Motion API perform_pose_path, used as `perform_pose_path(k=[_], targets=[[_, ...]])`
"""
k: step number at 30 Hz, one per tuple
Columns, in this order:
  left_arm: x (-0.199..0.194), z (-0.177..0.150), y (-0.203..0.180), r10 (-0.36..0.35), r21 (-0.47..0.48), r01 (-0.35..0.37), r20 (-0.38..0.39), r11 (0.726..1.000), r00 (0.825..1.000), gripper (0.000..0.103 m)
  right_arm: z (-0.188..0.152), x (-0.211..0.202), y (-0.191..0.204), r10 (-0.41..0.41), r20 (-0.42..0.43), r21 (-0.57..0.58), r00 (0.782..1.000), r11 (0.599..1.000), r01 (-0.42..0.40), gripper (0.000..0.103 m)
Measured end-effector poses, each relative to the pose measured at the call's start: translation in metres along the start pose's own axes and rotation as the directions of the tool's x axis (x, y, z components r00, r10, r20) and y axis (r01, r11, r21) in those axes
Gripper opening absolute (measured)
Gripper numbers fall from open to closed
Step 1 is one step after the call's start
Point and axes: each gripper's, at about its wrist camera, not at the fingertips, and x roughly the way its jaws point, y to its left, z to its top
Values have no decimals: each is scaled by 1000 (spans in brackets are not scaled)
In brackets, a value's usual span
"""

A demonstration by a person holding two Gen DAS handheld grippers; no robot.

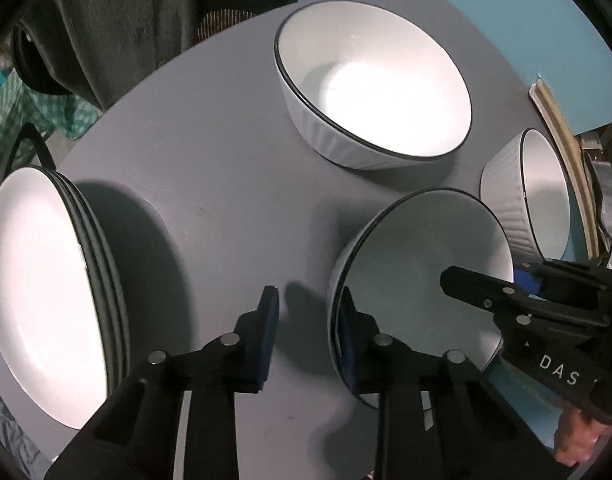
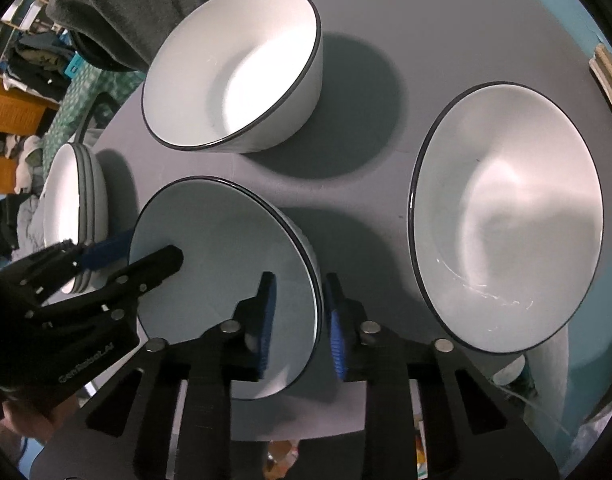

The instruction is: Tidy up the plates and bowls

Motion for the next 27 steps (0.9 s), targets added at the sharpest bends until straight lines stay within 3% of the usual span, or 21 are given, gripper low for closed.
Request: perform_pose_path(k=[12, 18, 27], targets=[[11, -4, -1, -57, -48, 56, -34, 997, 998, 8, 0, 8, -5, 6, -5, 2, 1000, 1000, -6, 15], [9, -11, -5, -43, -67, 40, -38, 997, 998, 7, 3, 7, 1, -28, -9, -16, 1000, 999, 28, 8], [-2, -26, -2, -41, -102, 37, -42, 994, 998, 7, 2, 2, 4, -25, -29, -9, 999, 1000, 25, 7]])
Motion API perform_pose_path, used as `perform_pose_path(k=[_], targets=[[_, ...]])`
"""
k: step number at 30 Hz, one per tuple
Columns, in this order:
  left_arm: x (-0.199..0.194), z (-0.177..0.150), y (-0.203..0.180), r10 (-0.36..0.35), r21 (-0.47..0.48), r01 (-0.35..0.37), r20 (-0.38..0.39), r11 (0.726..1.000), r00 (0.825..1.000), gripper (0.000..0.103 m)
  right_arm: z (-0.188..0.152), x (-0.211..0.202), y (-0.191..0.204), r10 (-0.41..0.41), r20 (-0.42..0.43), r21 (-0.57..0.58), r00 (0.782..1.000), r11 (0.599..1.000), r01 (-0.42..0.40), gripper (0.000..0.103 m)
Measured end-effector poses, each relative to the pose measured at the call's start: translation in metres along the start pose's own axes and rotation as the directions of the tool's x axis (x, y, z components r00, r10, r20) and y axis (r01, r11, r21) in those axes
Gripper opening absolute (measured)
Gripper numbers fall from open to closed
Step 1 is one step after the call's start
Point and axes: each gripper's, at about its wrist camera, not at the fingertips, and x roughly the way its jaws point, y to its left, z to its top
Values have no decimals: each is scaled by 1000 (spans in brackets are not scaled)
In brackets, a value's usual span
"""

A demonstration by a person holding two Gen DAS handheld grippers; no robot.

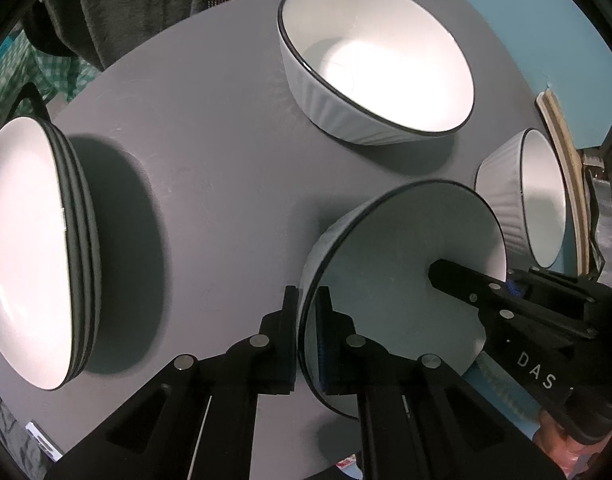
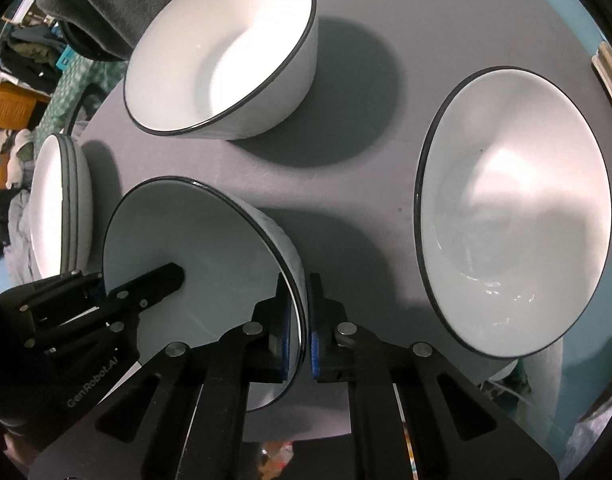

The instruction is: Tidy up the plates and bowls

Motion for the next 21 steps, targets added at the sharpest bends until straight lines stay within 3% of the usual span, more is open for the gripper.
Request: perform_pose_path(k=[12, 21], targets=[[-45, -4, -13, -17, 3, 17, 54, 1000, 998, 7, 3, -39, 11, 1, 16, -41, 1000, 999, 0, 7], [-71, 30, -10, -20, 11, 19, 122, 1000, 992, 7, 21, -61, 18, -9, 46, -70, 999, 997, 12, 7]])
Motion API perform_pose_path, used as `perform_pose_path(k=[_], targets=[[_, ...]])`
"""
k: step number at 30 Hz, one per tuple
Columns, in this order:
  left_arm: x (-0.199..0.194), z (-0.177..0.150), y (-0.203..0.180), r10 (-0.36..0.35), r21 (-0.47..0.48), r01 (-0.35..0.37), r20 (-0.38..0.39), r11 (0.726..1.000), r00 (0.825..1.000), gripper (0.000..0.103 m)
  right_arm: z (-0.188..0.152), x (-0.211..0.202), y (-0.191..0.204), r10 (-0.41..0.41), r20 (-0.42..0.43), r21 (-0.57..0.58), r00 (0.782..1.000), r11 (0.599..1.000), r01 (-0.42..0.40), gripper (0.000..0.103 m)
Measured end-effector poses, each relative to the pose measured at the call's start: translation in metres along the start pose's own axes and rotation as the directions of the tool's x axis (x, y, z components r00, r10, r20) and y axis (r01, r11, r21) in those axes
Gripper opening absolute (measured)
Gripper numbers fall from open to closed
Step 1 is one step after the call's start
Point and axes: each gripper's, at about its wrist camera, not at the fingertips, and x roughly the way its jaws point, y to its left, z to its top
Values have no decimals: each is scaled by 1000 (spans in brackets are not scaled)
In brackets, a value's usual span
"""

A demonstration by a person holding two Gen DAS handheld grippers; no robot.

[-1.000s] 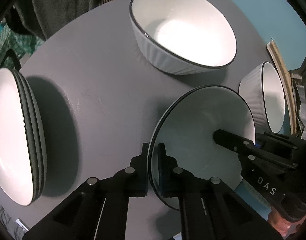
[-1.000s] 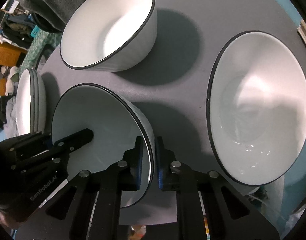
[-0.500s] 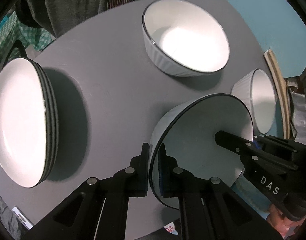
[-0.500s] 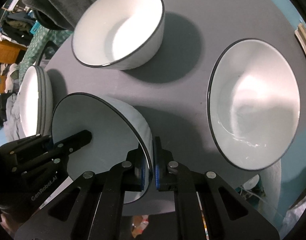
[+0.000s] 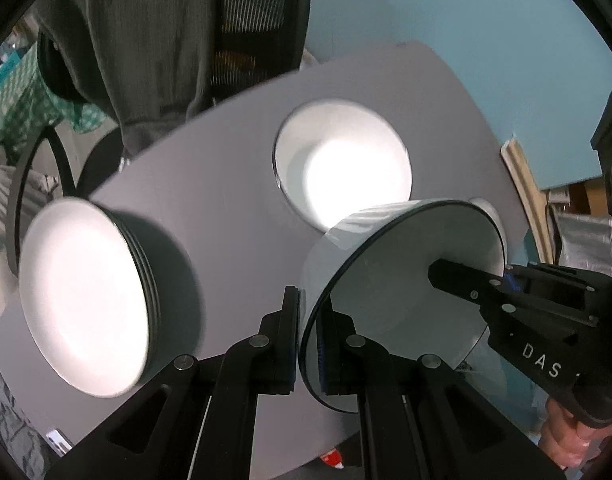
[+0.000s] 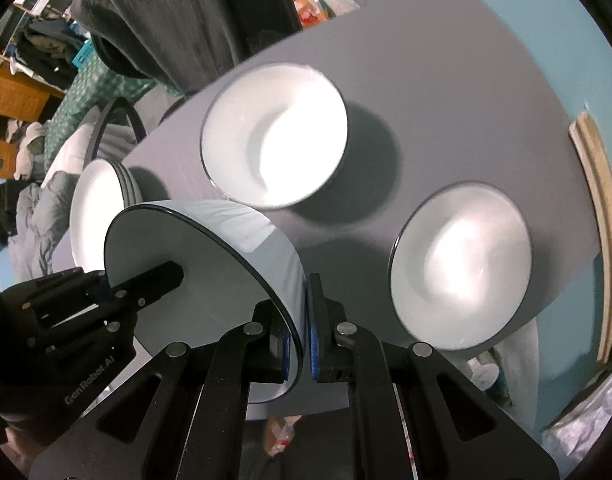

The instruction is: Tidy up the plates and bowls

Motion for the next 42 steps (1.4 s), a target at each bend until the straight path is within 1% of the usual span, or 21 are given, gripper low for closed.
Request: perform_pose_path(k=[4, 9, 17, 18, 21, 25, 27, 29, 31, 33, 36, 39, 42], targets=[[-6, 24, 0, 11, 5, -11, 31, 1000, 999, 7, 21, -2, 4, 4, 9, -5, 1000, 1000, -4, 7], [2, 49, -2, 38, 8, -39, 50, 999, 998, 7, 47, 4, 0, 13, -4, -1, 1000, 1000, -13, 7], [29, 68, 5, 44, -23, -44, 5, 999, 999, 7, 72, 18, -11, -6, -42, 5, 999, 1000, 7, 7], [31, 69, 5, 45, -24, -45, 0, 999, 999, 7, 77, 15, -15, -8, -49, 3, 999, 1000, 8, 7], [40, 71, 4, 61, -16, -61, -21, 998, 998, 7, 78, 18, -21, -18, -64, -1, 998, 1000, 18, 7], [38, 74, 2, 76, 1, -76, -5, 997, 997, 7, 79, 24, -24, -25, -82, -5, 996, 1000, 25, 7], [38, 77, 2, 116, 8, -116, -5, 993, 993, 7, 80, 27, -25, -21, -98, -9, 995, 1000, 20, 7], [39, 79, 5, 111, -4, -111, -16, 994, 994, 7, 81, 27, -24, -24, -115, -15, 993, 1000, 22, 8], [38, 79, 6, 106, -4, -106, -11, 994, 994, 7, 83, 25, -25, -8, -130, 4, 991, 1000, 8, 11], [40, 78, 6, 102, -1, -102, -17, 995, 995, 7, 85, 24, -24, -6, -140, -4, 990, 1000, 5, 12], [41, 77, 6, 98, 1, -98, -23, 995, 995, 8, 85, 25, -22, -11, -146, -19, 989, 1000, 8, 12], [42, 75, 7, 95, 0, -96, -27, 995, 995, 11, 85, 24, -20, -22, -151, -26, 988, 999, 18, 12], [42, 74, 8, 93, -10, -93, -25, 996, 995, 13, 85, 16, -17, -53, -125, -33, 991, 998, 49, 26]])
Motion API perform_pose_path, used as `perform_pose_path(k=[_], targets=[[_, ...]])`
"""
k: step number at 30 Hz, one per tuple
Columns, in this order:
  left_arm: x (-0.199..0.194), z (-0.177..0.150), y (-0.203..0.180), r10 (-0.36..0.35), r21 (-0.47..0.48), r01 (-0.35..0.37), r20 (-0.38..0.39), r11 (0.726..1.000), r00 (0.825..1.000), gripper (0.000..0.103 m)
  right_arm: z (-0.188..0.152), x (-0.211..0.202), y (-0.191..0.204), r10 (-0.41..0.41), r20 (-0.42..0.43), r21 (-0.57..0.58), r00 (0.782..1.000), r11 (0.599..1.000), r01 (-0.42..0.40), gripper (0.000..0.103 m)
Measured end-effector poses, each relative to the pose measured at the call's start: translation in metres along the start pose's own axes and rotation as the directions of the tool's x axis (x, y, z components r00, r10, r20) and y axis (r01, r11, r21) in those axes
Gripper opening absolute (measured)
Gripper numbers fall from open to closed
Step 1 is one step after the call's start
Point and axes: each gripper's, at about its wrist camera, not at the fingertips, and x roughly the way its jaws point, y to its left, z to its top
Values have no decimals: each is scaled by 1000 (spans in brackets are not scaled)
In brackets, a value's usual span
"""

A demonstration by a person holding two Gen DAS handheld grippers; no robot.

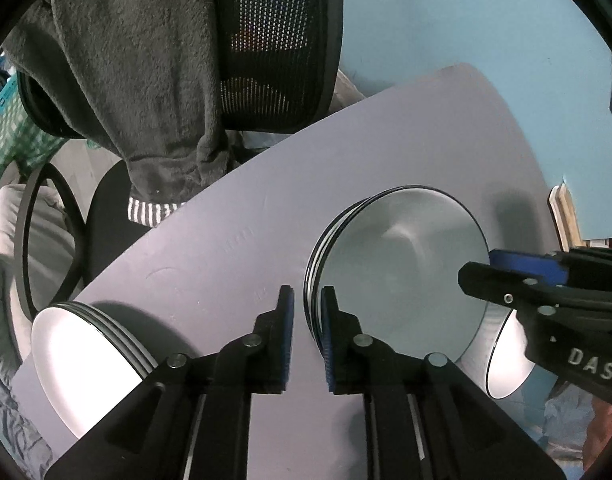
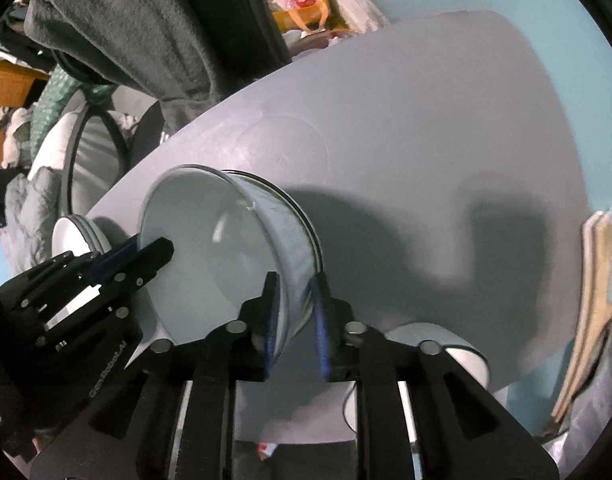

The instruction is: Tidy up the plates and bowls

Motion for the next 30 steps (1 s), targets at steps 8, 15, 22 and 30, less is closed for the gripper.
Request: perform_pose_path(k=[8, 15, 22, 30], targets=[[-18, -5, 1, 16, -14, -15, 27, 1000, 1000, 21, -3, -16, 9, -71, 57, -51, 996, 996, 74, 29], [-62, -18, 3, 43, -25, -41, 114, 999, 993, 42, -12, -45, 22, -121, 159, -107, 980, 984, 139, 44], [-104, -34, -1, 63, -17, -61, 188, 998, 980, 54, -25, -73, 35, -118, 226, -141, 967, 978, 153, 54], [-137, -51, -6, 50, -10, -49, 235, 999, 971, 65, -44, -100, 42, -113, 289, -175, 951, 970, 168, 59]])
